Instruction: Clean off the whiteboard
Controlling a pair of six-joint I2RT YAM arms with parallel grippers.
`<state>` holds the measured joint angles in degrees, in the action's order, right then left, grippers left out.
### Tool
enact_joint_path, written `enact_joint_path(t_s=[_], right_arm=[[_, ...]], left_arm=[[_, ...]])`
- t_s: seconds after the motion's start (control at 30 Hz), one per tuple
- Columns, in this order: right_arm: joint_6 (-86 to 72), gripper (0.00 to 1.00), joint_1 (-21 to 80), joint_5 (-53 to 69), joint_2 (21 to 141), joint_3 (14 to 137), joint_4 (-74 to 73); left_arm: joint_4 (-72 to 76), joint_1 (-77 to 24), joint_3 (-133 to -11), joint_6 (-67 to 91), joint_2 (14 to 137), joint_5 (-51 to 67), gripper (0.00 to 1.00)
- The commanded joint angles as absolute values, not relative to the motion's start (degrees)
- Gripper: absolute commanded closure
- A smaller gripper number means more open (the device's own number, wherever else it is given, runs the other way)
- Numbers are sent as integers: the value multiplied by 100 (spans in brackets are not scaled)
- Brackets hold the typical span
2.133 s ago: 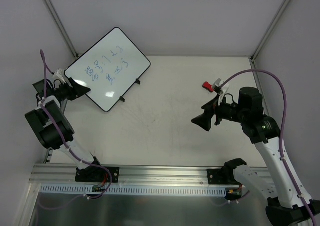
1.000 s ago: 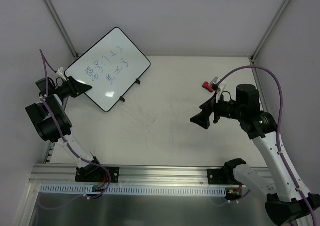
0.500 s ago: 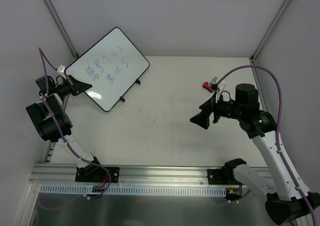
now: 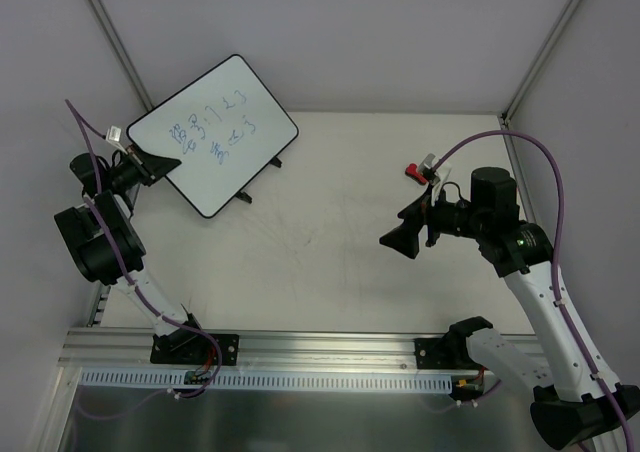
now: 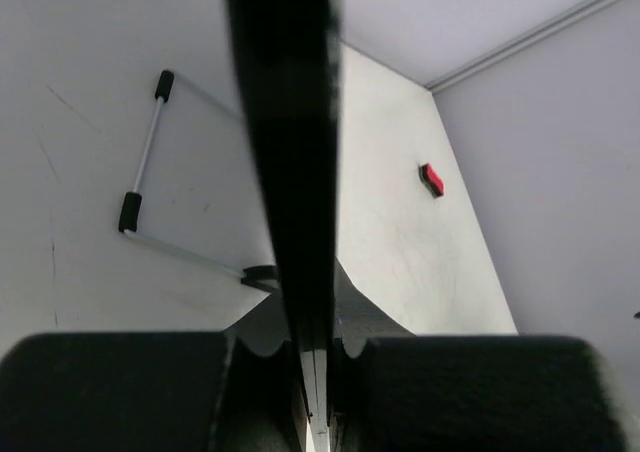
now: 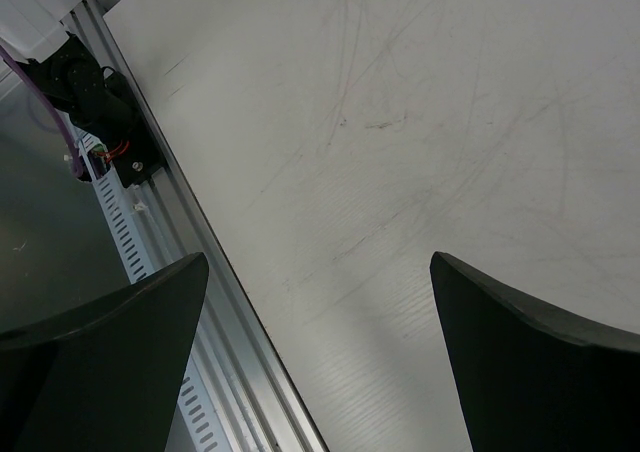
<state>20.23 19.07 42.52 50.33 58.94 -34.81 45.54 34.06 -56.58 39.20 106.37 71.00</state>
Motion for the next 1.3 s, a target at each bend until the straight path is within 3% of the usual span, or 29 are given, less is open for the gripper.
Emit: enact_joint_path(t_s=[0.0,0.43,0.73,1.0,1.27], right_arm=[[2127,1,1942,4386,5045,6187,-3305],[2259,1,1942,4272,5141,6231,-3296],[2215,1,1934,3736,5317,6390,-3296],[2443,1,1942,3454,5537,6442,-3270],[2487,1,1934,2928,6116,6521,-2822]], left_arm=[[6888,3410,-5783,5175,10002,7032,100],[8517,3208,-5503,6487,9555,6311,100],[6997,2207,-4467,4914,8289,5503,100],[6961,1057,-3683,4360,7752,4747,100],[7374,545,-2848,4114,7620,4386,100]])
